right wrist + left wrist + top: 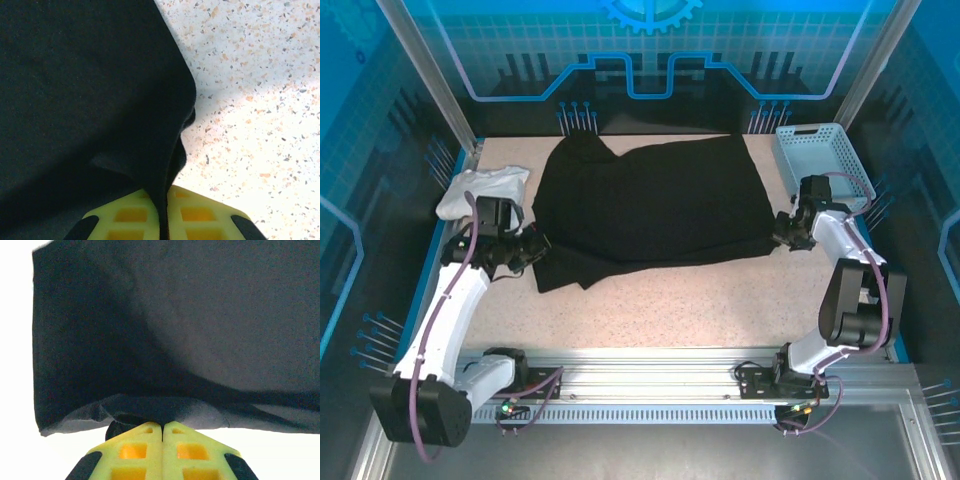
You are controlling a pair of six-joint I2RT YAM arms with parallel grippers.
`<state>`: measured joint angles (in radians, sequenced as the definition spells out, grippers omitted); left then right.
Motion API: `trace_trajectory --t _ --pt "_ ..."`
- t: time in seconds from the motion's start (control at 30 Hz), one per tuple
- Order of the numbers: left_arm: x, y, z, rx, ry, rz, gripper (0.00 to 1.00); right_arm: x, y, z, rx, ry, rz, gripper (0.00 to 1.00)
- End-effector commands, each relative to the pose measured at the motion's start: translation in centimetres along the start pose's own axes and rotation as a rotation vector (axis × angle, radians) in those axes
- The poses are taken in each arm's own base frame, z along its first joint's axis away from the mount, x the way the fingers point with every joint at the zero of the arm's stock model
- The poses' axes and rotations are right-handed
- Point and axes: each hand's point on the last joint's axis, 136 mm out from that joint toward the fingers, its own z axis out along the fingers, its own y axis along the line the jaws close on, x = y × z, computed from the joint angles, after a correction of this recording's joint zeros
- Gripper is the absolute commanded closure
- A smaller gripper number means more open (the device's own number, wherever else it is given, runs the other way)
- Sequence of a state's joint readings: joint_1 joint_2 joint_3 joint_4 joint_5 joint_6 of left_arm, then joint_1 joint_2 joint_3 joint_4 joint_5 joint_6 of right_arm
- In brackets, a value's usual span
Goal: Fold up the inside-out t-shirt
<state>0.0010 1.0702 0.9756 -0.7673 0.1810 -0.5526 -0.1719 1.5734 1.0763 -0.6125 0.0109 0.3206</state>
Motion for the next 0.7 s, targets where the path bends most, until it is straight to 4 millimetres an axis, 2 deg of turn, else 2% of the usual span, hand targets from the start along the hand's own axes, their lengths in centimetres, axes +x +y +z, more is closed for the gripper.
trace_trajectory --t 0.0,0.37,0.67 --pt "-3.6 -1.9 -0.4 0.051 -0.091 0.062 1.00 -1.0 0.5 0.1 0.020 0.007 -0.029 0.89" --pt "-9.1 -2.8 1.8 0.025 -0.134 0.059 1.00 -4.6 2.4 2.0 0.042 0.009 -0.061 0.87" --pt "-10.8 -2.3 3.8 0.004 -0.128 0.027 1.00 -7.2 3.2 3.7 0.056 0.004 -0.079 0.87"
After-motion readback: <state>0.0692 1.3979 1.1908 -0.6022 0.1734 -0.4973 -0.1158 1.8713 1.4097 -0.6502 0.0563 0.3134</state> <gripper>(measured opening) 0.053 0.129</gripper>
